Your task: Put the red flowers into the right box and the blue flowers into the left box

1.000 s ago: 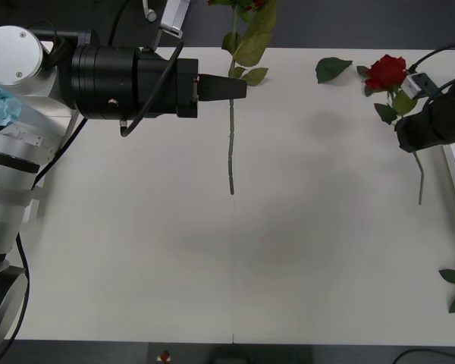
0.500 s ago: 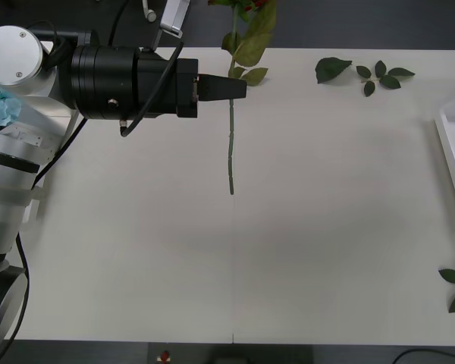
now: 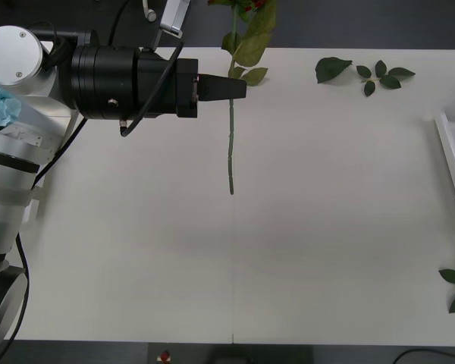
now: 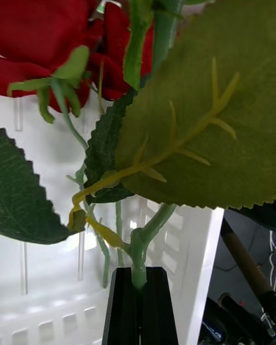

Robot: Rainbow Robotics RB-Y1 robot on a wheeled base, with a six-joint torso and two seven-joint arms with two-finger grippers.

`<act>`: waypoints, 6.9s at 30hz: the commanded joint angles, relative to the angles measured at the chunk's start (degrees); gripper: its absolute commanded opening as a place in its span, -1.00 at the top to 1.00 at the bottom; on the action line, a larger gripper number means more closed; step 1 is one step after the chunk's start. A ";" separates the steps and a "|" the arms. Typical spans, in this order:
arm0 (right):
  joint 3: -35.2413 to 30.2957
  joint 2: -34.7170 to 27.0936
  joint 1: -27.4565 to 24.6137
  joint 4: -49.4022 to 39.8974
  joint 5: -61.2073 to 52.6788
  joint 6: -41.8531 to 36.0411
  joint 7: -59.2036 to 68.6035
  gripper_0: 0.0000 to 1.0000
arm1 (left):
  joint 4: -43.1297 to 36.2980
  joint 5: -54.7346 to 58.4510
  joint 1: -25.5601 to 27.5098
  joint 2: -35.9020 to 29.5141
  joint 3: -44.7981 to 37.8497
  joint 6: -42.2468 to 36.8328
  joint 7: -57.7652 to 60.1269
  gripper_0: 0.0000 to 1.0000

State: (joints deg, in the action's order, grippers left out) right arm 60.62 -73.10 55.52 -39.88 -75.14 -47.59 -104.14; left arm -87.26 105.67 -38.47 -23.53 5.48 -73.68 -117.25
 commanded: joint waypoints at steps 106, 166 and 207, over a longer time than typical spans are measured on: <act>-26.78 25.03 -43.39 -72.88 -73.30 20.61 -50.86 -0.95 | -0.81 0.41 -1.69 -0.47 -0.64 0.29 0.36 1.00; -18.78 35.93 -27.40 -56.89 -71.90 19.12 -50.86 1.00 | -0.81 0.41 -1.69 -0.47 -0.64 0.29 0.36 -1.00; -10.87 -14.00 -26.52 -41.51 -73.39 13.05 -50.86 1.00 | 1.74 3.75 1.82 -23.32 -1.87 -7.18 -37.75 -1.00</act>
State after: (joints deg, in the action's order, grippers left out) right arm 49.28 -85.60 29.42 -83.43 -148.92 -34.09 -153.33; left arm -85.85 107.65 -35.16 -44.16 1.73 -80.67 -153.10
